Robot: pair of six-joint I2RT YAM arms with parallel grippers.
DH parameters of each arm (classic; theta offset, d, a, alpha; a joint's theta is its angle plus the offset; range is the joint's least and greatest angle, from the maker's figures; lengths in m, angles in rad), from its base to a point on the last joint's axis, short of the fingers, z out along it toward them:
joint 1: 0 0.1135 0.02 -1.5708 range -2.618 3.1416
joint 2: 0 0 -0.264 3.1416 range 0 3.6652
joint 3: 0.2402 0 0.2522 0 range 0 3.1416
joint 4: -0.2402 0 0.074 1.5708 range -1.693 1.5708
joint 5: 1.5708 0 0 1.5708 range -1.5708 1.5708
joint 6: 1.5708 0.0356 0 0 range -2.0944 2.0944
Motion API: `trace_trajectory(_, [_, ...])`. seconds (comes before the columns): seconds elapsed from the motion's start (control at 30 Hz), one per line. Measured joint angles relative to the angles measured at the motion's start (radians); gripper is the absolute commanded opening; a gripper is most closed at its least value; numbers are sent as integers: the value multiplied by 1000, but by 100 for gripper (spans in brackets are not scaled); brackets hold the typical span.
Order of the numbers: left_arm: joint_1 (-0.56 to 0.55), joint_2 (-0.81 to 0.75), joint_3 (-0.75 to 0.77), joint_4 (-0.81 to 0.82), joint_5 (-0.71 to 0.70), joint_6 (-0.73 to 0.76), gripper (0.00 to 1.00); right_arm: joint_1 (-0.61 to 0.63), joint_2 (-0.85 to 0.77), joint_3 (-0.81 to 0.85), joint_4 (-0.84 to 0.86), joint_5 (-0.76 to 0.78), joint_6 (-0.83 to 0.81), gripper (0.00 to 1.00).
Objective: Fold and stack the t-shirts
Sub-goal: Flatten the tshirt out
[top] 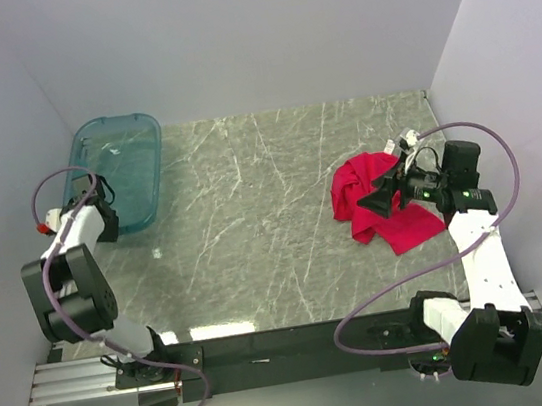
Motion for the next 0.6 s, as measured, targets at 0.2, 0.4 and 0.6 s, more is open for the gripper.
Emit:
trace_trajectory(0.2, [21,77,66,-44,-26,-34,47,-15,0,0,-3,-10,-3,86])
trace_trajectory(0.4, [30,108,153,-40,4,11,85,-24,0,0,-22,-19,-12,86])
trace_trajectory(0.6, [35,-72,77,49,138,203,89,-27,13,8,-52,15,-45,85])
